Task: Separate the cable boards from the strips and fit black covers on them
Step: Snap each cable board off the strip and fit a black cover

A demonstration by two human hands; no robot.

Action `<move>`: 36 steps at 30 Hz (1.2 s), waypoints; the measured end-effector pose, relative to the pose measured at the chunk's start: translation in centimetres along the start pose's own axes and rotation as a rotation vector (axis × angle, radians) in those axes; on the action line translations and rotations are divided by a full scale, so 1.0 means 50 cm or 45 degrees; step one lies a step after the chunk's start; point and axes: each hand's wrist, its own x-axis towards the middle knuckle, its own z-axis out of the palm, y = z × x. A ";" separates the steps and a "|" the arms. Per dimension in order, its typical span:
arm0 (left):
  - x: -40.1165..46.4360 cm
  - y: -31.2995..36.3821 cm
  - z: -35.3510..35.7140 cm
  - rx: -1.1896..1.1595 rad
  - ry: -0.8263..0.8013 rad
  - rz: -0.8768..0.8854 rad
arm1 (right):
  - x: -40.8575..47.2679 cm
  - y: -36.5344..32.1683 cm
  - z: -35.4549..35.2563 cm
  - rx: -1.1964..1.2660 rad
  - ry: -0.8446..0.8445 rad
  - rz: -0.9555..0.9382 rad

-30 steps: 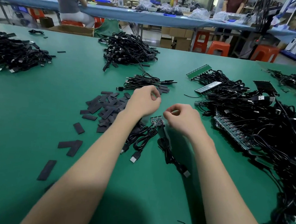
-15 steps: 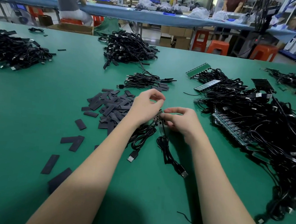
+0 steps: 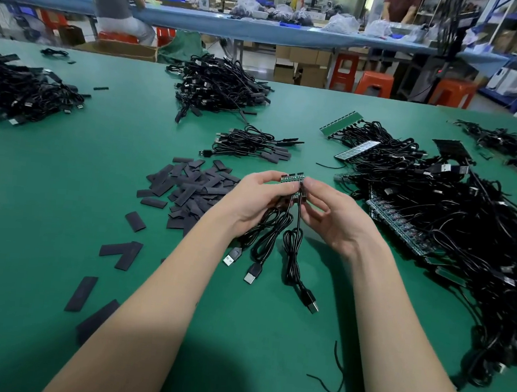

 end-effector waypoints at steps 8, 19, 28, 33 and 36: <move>-0.009 0.001 -0.012 -0.014 -0.161 -0.075 | -0.001 -0.001 0.007 0.080 0.013 0.109; -0.010 -0.009 -0.019 -0.167 -0.242 -0.104 | -0.012 0.001 0.010 0.353 -0.011 0.261; 0.002 -0.032 -0.007 1.445 0.326 0.544 | -0.011 -0.018 -0.021 -0.182 0.015 0.070; -0.004 -0.032 0.028 0.749 0.341 0.449 | -0.008 -0.012 -0.018 -0.291 0.106 0.023; -0.012 -0.035 0.051 0.151 0.083 0.113 | -0.006 -0.015 -0.021 -0.323 0.120 -0.003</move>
